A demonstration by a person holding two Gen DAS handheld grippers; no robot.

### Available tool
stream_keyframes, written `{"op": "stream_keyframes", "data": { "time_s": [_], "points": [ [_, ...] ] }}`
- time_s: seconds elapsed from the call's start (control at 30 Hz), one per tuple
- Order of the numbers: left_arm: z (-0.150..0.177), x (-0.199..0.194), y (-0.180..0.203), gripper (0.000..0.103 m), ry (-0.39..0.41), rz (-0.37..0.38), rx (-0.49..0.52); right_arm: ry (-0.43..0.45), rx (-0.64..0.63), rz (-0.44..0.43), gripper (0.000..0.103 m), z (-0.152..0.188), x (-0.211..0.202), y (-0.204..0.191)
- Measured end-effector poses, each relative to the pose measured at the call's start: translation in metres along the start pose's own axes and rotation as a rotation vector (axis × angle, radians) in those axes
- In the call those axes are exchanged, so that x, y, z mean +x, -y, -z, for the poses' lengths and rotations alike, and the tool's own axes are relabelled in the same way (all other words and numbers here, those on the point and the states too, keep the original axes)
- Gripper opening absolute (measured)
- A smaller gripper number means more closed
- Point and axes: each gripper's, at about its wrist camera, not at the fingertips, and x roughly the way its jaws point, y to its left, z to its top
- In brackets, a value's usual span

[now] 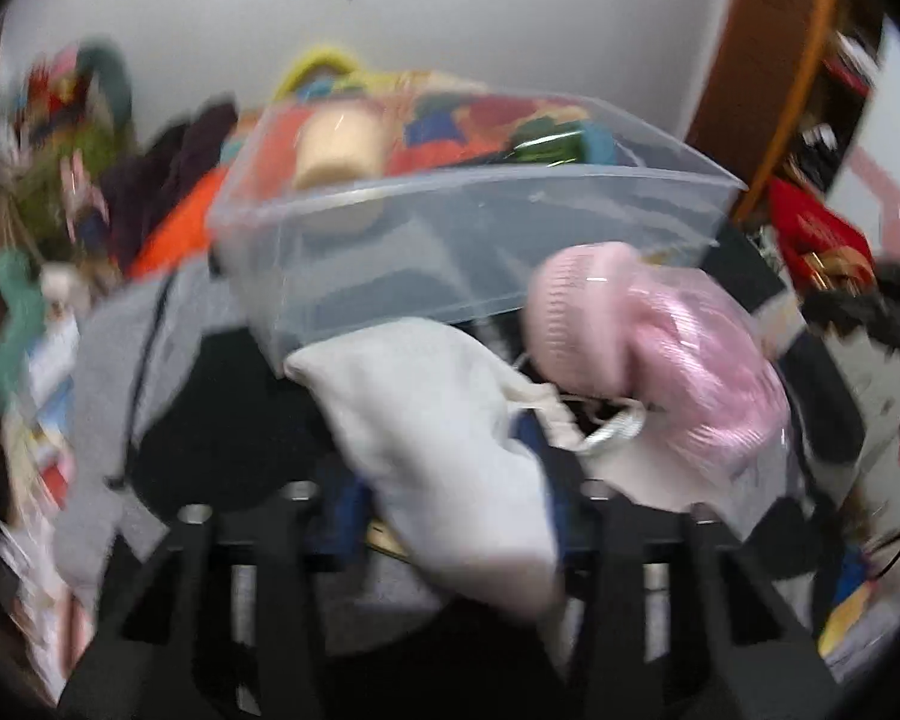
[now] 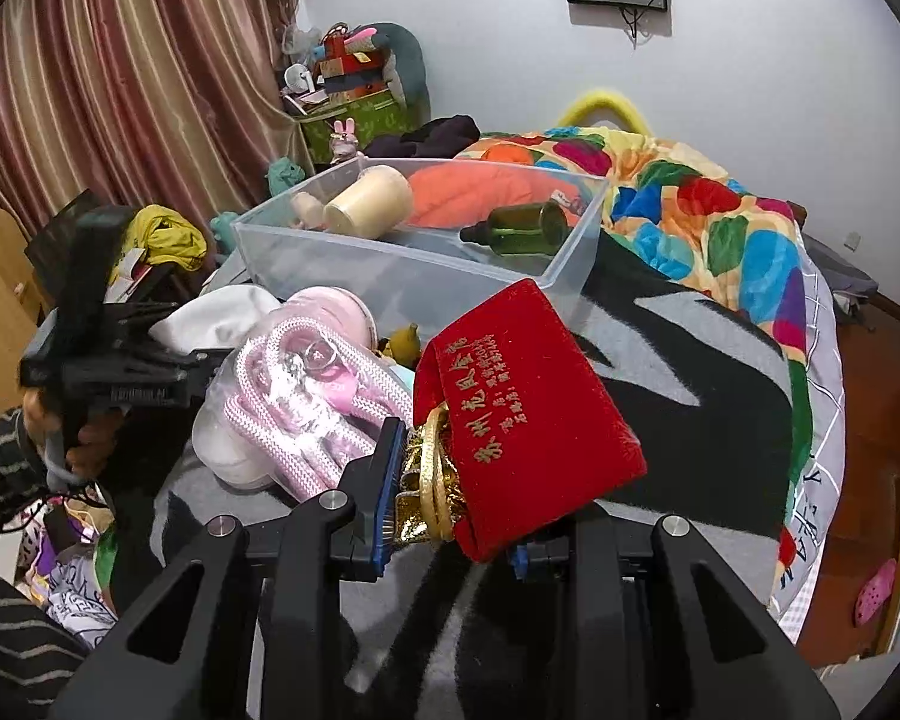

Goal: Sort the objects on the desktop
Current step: 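Grasp and lift white cloth bag with left tool while right tool grasps red pouch, then drop red pouch into clear box with right tool while left tool drops white bag in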

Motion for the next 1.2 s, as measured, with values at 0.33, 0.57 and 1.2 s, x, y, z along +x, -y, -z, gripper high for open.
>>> {"op": "stream_keyframes", "data": {
  "time_s": [0.33, 0.57, 1.2],
  "points": [
    [0.019, -0.060, -0.019, 0.030, 0.095, 0.071, -0.095, 0.033, 0.041, -0.007, 0.026, -0.012, -0.012, 0.011],
    [0.000, -0.110, -0.035, 0.030, 0.210, 0.060, -0.136, 0.063, 0.042, -0.025, 0.026, -0.026, -0.014, 0.011],
    [-0.083, -0.094, -0.049, 0.030, 0.270, 0.075, -0.104, 0.070, -0.034, -0.037, 0.026, -0.092, 0.020, 0.004]
  ]
}}
